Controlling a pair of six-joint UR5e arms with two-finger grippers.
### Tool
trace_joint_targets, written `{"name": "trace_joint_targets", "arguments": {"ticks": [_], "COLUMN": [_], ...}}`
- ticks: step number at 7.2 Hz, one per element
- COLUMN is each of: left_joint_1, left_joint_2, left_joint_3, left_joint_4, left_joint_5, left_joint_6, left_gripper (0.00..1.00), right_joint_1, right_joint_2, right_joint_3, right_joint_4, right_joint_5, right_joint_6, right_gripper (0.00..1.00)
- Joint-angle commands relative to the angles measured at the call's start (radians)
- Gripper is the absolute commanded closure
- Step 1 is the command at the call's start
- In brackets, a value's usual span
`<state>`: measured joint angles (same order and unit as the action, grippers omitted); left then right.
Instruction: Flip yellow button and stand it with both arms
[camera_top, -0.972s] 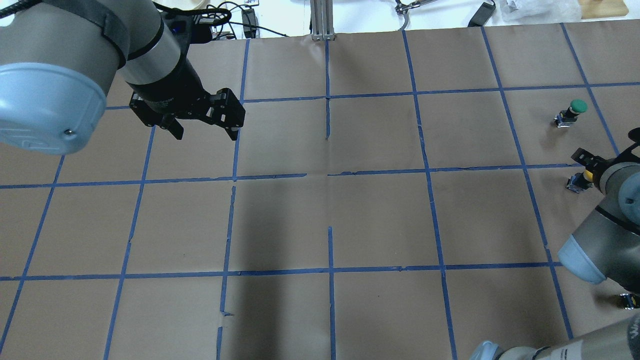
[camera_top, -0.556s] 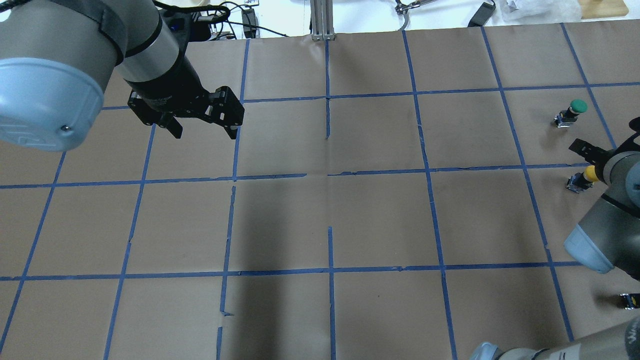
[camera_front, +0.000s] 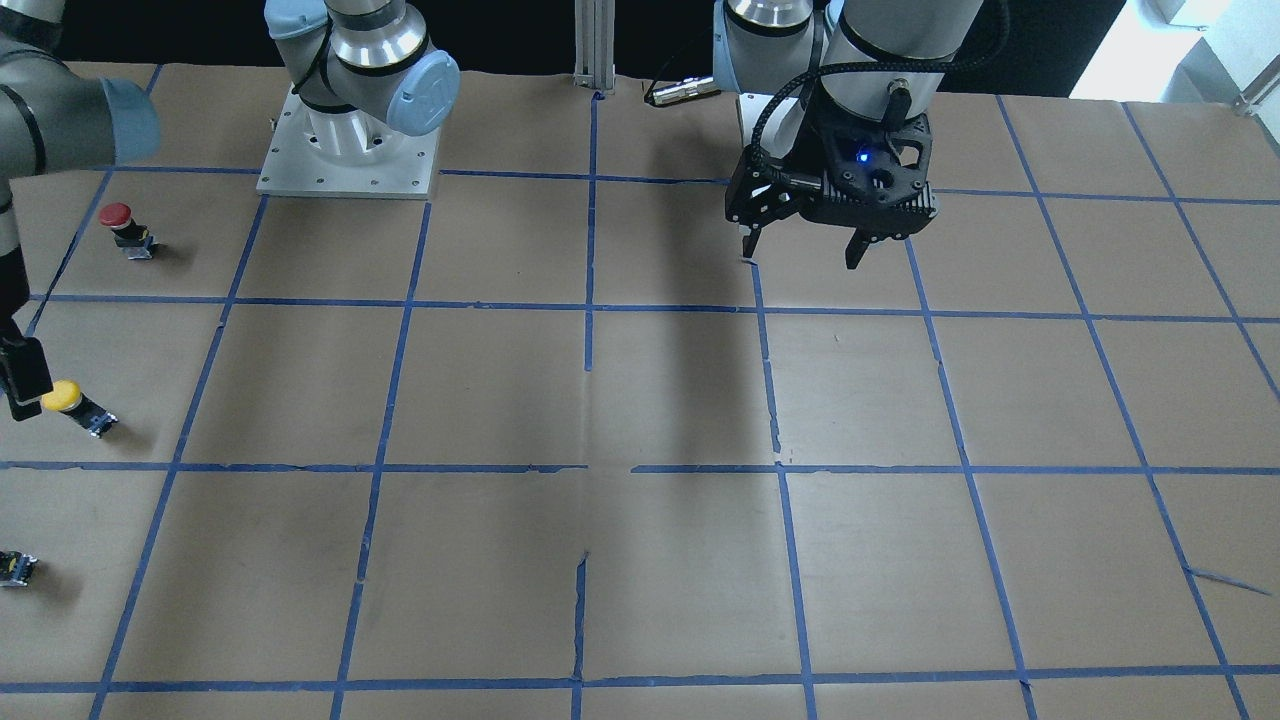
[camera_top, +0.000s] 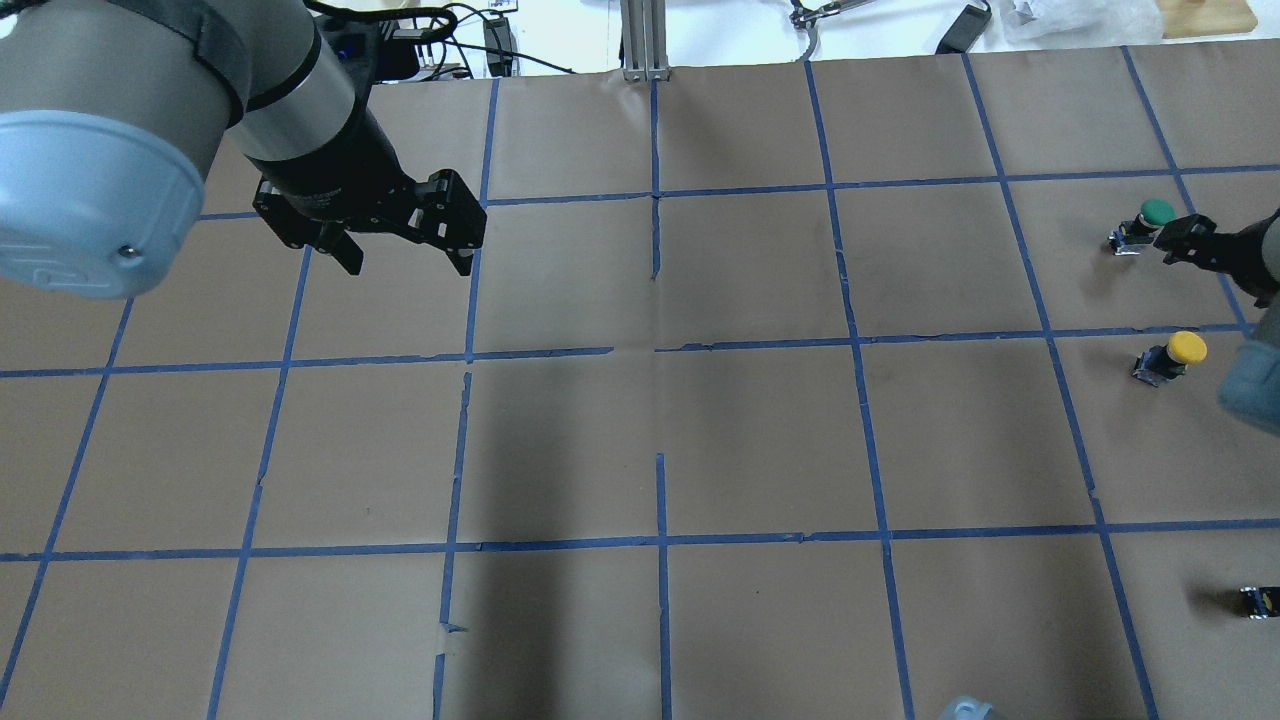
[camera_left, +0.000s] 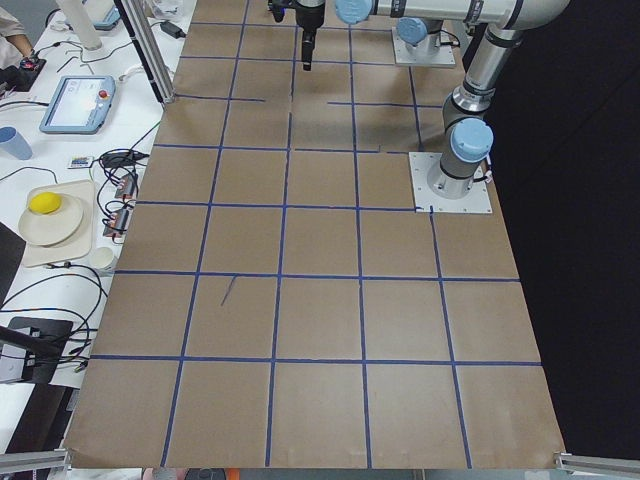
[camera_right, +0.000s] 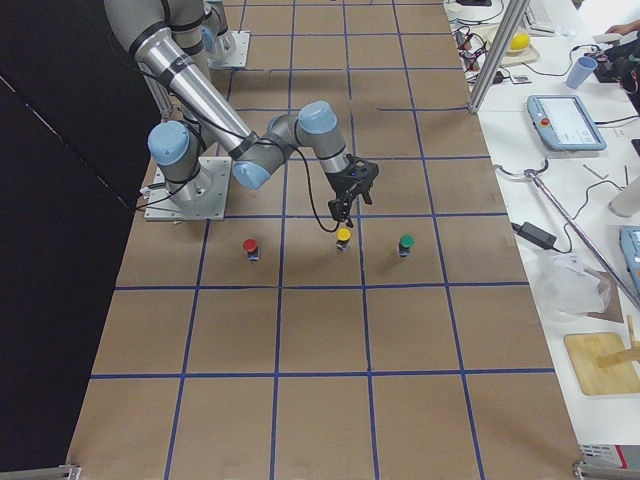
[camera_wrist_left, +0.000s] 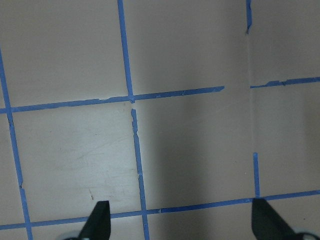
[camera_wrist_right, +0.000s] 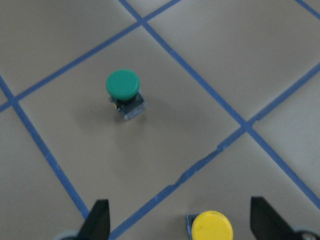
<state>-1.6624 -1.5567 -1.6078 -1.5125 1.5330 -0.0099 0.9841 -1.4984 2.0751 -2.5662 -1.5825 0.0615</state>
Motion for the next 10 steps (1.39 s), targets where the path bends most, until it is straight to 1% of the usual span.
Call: {"name": "trace_joint_targets", "arguments": {"ticks": [1, 2, 3, 4, 5, 6, 7, 10], "left_joint_1": [0.001, 0.001, 0.001, 0.001, 0.001, 0.001, 0.001, 0.0], "left_joint_2": [0.0, 0.001, 0.003, 0.003, 0.004, 0.009, 0.009, 0.004], "left_joint_3": [0.0, 0.0, 0.0, 0.0, 0.0, 0.0, 0.0, -0.001], "left_joint_4": [0.0, -0.002, -0.002, -0.002, -0.002, -0.002, -0.002, 0.0], "left_joint_5": [-0.001, -0.001, -0.001, -0.001, -0.001, -0.001, -0.001, -0.001], "left_joint_6": [0.002, 0.001, 0.001, 0.002, 0.002, 0.002, 0.004, 0.008], "left_gripper": [0.0, 0.0, 0.0, 0.0, 0.0, 0.0, 0.0, 0.0], "right_joint_1": [0.046, 0.091, 0.144, 0.216, 0.293, 0.348, 0.382, 0.491], "right_joint_2": [-0.031, -0.029, -0.028, -0.029, -0.036, -0.04, -0.043, -0.069], "right_joint_3": [-0.229, -0.274, -0.283, -0.282, -0.289, -0.32, -0.354, -0.455], "right_joint_4": [0.509, 0.641, 0.688, 0.696, 0.771, 0.79, 0.87, 1.065], "right_joint_5": [-0.001, -0.001, -0.001, -0.01, -0.054, -0.077, -0.065, -0.04], "right_joint_6": [0.001, 0.003, 0.001, 0.0, 0.0, 0.0, 0.001, 0.001], "right_gripper": [0.01, 0.01, 0.01, 0.0, 0.0, 0.0, 0.0, 0.0]}}
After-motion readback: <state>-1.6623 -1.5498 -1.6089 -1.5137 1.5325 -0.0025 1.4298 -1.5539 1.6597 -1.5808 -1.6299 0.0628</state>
